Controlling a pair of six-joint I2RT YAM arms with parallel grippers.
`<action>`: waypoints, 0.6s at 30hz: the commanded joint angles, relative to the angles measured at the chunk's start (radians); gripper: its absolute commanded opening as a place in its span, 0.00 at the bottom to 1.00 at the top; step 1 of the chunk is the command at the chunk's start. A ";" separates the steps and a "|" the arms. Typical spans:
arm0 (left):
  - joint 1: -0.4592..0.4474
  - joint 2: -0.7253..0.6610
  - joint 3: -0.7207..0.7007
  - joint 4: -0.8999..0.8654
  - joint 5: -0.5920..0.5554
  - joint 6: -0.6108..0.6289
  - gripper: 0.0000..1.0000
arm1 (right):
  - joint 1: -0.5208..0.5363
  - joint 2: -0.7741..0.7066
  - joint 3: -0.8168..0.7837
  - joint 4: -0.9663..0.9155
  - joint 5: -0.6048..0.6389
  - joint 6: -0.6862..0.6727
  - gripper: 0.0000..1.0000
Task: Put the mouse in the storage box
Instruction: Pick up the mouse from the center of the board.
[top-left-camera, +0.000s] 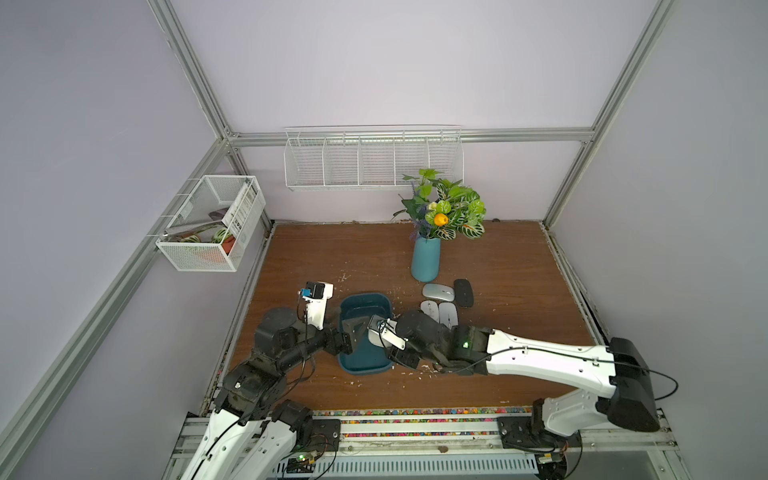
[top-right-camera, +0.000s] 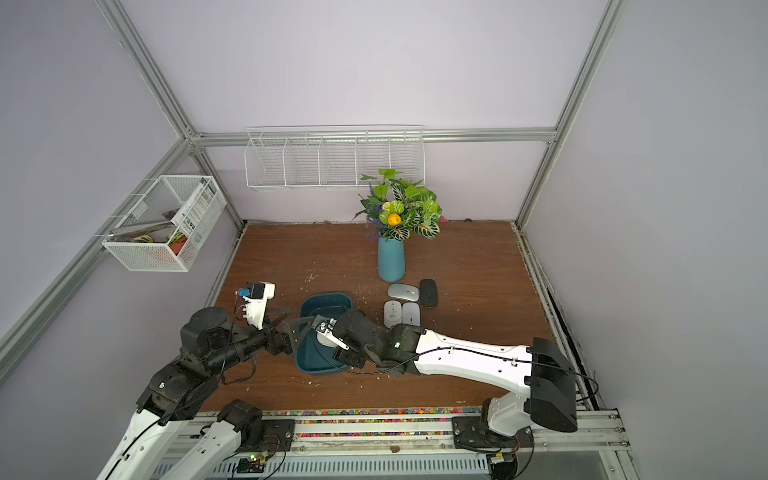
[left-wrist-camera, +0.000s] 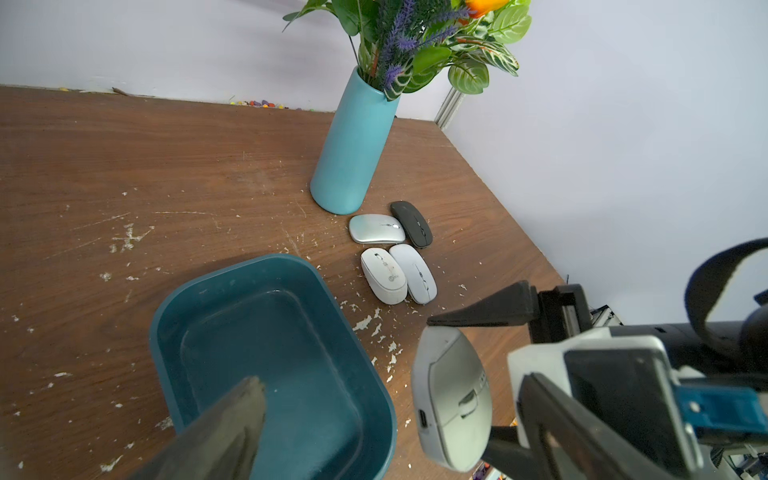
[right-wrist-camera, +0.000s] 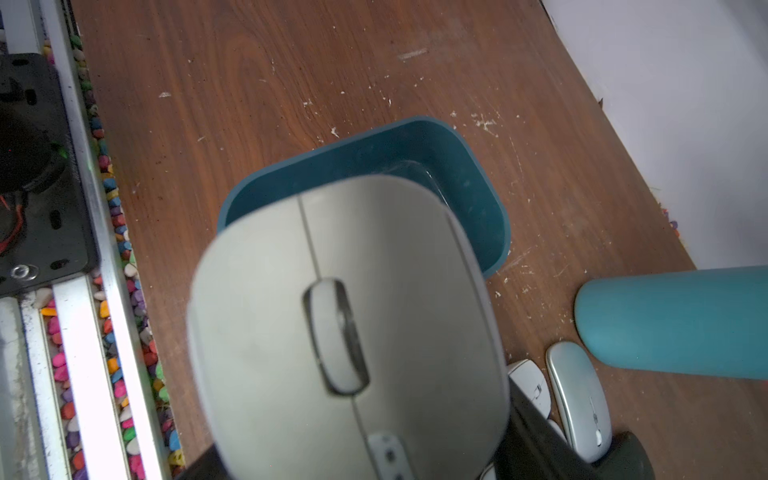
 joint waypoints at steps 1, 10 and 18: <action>-0.011 -0.001 -0.014 0.011 0.036 0.018 1.00 | 0.007 -0.040 -0.012 0.155 0.023 -0.050 0.45; -0.014 -0.014 -0.015 0.019 0.062 0.017 1.00 | 0.008 -0.134 -0.176 0.407 0.045 -0.125 0.45; -0.038 0.006 -0.025 0.044 0.135 0.015 1.00 | 0.007 -0.152 -0.247 0.543 0.012 -0.236 0.44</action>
